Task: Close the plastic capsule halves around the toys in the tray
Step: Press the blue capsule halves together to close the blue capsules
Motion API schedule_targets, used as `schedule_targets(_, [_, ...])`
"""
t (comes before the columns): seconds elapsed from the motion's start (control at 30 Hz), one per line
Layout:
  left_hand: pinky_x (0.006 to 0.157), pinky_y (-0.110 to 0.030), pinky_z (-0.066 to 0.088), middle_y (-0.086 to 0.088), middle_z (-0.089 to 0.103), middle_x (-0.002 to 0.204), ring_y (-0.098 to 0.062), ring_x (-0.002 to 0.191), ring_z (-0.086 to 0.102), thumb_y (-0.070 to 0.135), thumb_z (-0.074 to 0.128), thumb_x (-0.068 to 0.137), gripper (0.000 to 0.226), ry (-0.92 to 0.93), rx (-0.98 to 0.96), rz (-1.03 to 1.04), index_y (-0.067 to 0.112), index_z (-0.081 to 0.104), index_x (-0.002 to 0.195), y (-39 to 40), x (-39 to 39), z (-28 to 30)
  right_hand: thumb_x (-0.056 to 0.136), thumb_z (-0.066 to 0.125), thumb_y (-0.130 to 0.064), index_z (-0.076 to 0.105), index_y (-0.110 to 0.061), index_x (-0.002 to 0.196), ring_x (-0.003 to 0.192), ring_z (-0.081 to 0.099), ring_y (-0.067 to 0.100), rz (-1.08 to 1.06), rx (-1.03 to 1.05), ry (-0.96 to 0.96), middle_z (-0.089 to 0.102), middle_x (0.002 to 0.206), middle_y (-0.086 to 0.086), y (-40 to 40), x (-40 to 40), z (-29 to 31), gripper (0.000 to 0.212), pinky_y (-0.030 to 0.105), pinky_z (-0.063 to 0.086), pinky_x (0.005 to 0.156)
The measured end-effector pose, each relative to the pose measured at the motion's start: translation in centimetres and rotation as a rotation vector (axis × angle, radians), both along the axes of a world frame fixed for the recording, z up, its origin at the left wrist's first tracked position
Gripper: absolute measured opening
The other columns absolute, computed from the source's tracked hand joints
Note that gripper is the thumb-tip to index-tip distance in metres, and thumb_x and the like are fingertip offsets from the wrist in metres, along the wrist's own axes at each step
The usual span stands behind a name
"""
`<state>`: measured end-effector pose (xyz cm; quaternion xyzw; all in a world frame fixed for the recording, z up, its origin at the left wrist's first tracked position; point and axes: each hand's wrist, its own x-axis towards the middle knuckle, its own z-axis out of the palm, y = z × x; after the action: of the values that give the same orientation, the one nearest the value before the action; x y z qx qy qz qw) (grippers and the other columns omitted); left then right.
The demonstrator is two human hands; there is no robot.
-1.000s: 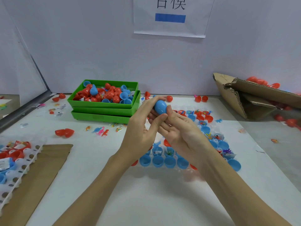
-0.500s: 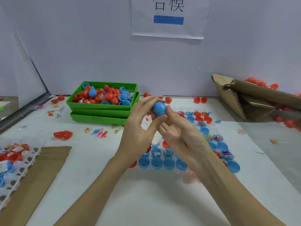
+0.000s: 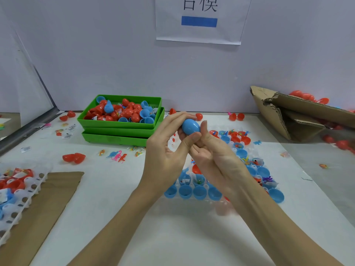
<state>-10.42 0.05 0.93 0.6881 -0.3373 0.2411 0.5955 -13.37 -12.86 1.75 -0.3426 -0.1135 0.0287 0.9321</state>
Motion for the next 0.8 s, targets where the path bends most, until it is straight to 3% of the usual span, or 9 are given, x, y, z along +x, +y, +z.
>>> schedule_targets(0.1, [0.112,-0.031,0.046,0.007,0.064,0.136,-0.018,0.136,0.055,0.022,0.063,0.103,0.032,0.042,0.046,-0.038,0.017,0.065,0.134,0.2,0.3,0.1,0.090,0.069,-0.031,0.064,0.004,0.128,0.126,0.064,0.029,-0.112,-0.138,-0.062,0.067,0.132,0.019,-0.4,0.0,0.1,0.052,0.032,0.053,0.103])
schedule_targets(0.2, [0.114,-0.023,0.041,0.012,0.055,0.150,-0.005,0.144,0.045,0.022,0.048,0.110,0.038,0.215,0.066,-0.145,0.020,0.057,0.146,0.6,0.8,0.0,0.094,0.066,-0.036,0.070,-0.010,0.121,0.109,0.072,0.020,-0.520,-0.690,-0.228,0.076,0.114,0.004,-1.0,0.0,0.3,0.037,0.029,0.058,0.094])
schedule_targets(0.27, [0.106,-0.027,0.049,0.005,0.061,0.144,-0.006,0.131,0.058,0.027,0.045,0.111,0.036,0.389,-0.034,-0.160,0.020,0.058,0.144,0.6,1.0,0.1,0.090,0.070,-0.037,0.070,-0.015,0.117,0.100,0.072,0.012,-0.780,-1.018,-0.361,0.075,0.106,-0.005,-1.3,0.0,0.2,0.034,0.024,0.059,0.088])
schedule_targets(0.33, [0.091,-0.037,0.056,-0.009,0.072,0.121,-0.019,0.103,0.072,0.035,0.052,0.106,0.038,0.572,-0.164,-0.212,0.012,0.062,0.134,0.5,1.1,0.3,0.086,0.078,-0.035,0.066,-0.013,0.117,0.097,0.069,0.008,-0.923,-1.197,-0.454,0.071,0.106,-0.006,-1.3,0.2,-0.2,0.040,0.017,0.055,0.086])
schedule_targets(0.4, [0.085,-0.040,0.059,-0.017,0.076,0.107,-0.027,0.091,0.074,0.038,0.067,0.098,0.043,0.687,-0.227,-0.298,0.005,0.063,0.126,0.5,1.2,0.2,0.082,0.085,-0.028,0.065,-0.011,0.117,0.094,0.067,0.007,-0.975,-1.284,-0.504,0.069,0.105,-0.005,-1.3,0.4,-0.8,0.044,0.014,0.052,0.085])
schedule_targets(0.47, [0.087,-0.038,0.061,-0.021,0.077,0.107,-0.033,0.096,0.076,0.032,0.073,0.093,0.044,0.731,-0.233,-0.356,0.001,0.064,0.123,0.6,1.4,0.1,0.082,0.086,-0.023,0.064,-0.009,0.119,0.092,0.064,0.009,-0.993,-1.361,-0.551,0.067,0.106,-0.001,-1.3,0.5,-1.3,0.045,0.016,0.052,0.084])
schedule_targets(0.6, [0.083,-0.032,0.062,-0.025,0.075,0.111,-0.033,0.096,0.076,0.026,0.067,0.094,0.044,0.809,-0.324,-0.504,-0.005,0.064,0.125,1.1,1.7,0.2,0.087,0.079,-0.029,0.064,-0.006,0.128,0.091,0.062,0.011,-1.001,-1.463,-0.600,0.063,0.116,0.005,-1.1,0.4,-1.3,0.049,0.016,0.051,0.089])
schedule_targets(0.8, [0.093,-0.037,0.061,-0.028,0.073,0.115,-0.035,0.109,0.073,0.027,0.066,0.093,0.050,0.864,-0.329,-0.526,-0.009,0.062,0.128,1.3,1.9,0.1,0.085,0.081,-0.007,0.070,-0.002,0.123,0.090,0.049,0.000,-1.042,-1.535,-0.595,0.066,0.108,0.008,-0.9,0.0,-1.0,0.040,-0.001,0.039,0.086])
